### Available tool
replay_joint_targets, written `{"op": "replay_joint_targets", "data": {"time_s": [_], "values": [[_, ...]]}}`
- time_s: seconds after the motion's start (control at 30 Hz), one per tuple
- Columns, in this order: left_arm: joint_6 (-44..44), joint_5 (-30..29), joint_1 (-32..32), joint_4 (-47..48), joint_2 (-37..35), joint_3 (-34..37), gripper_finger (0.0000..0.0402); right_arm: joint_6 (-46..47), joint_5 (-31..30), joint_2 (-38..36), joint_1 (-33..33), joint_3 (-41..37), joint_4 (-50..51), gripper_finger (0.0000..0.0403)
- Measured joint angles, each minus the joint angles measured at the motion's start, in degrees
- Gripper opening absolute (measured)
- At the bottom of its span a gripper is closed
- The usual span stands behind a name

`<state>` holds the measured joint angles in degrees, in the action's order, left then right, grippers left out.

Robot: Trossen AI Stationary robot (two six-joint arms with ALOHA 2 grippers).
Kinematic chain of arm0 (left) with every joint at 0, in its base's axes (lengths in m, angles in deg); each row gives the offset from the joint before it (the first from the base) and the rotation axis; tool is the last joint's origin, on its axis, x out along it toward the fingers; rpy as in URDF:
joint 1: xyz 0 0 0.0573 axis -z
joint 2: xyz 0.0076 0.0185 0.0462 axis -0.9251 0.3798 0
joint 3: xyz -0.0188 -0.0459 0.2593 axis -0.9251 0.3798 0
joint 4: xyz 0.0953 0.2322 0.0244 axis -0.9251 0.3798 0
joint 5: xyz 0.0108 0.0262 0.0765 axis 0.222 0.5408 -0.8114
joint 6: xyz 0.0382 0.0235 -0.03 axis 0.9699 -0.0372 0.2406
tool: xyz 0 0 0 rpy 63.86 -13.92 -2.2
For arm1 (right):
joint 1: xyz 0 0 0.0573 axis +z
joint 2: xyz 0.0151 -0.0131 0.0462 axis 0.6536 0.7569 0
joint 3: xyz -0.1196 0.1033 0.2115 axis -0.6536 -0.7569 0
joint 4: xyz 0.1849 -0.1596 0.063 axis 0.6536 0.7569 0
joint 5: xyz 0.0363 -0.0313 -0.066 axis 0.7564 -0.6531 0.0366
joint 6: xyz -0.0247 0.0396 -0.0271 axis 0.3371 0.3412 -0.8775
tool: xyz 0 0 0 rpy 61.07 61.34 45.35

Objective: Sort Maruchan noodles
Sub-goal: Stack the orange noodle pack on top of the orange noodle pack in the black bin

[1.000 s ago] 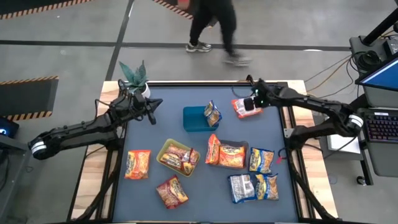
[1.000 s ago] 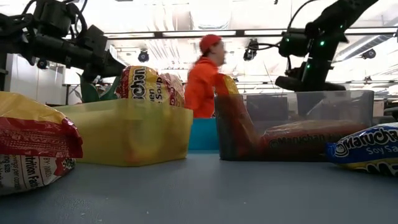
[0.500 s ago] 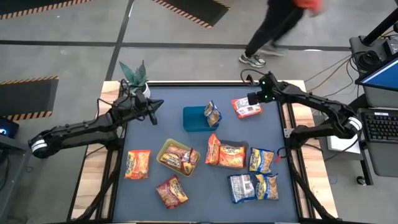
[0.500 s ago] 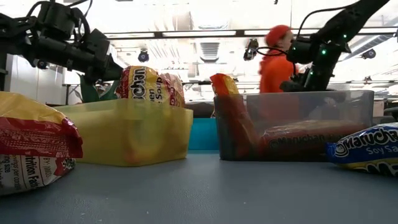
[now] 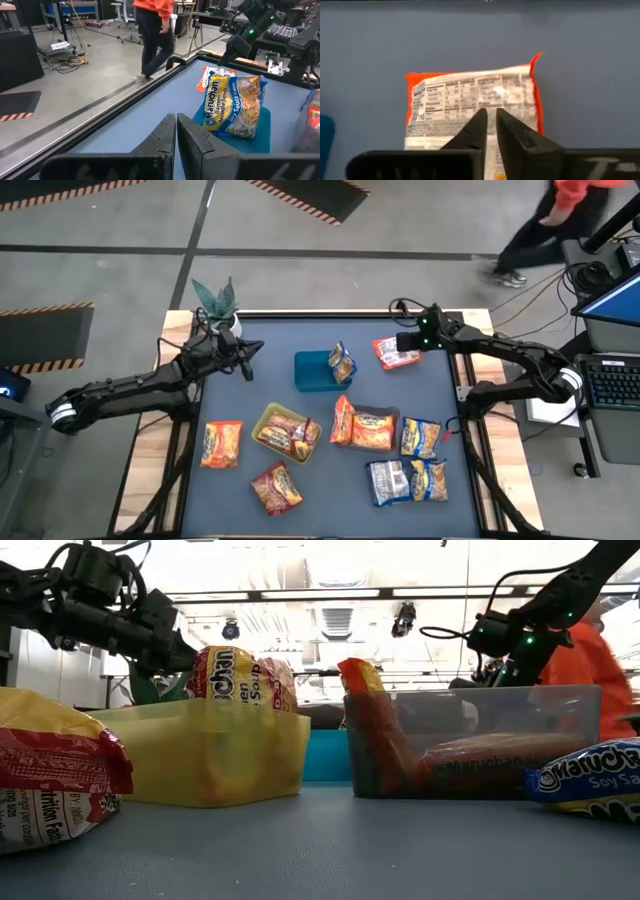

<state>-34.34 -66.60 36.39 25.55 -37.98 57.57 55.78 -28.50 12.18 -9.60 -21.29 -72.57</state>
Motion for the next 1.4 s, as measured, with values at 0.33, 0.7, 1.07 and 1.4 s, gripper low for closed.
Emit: {"op": "replay_joint_targets", "data": {"time_s": [0.33, 0.7, 1.07, 1.4], "values": [[0.0, -0.02, 0.0, -0.07, 0.0, 0.0, 0.0, 2.39, 3.35, 0.0, -0.26, 0.0, 2.57, 0.0167], [0.0, -0.03, 0.0, -1.52, -0.02, 0.0, 0.0, 3.23, -0.2, -0.2, -0.26, 0.16, 7.1, 0.0324], [0.0, -0.03, 0.0, -1.66, 0.0, 0.0, 0.0, 7.4, 2.17, -0.17, -0.22, -6.39, -4.67, 0.0357], [0.0, -0.03, 0.0, -1.73, 0.0, 0.0, 0.0, 15.51, 7.35, -0.15, 1.74, -16.38, -26.79, 0.0357]]}}
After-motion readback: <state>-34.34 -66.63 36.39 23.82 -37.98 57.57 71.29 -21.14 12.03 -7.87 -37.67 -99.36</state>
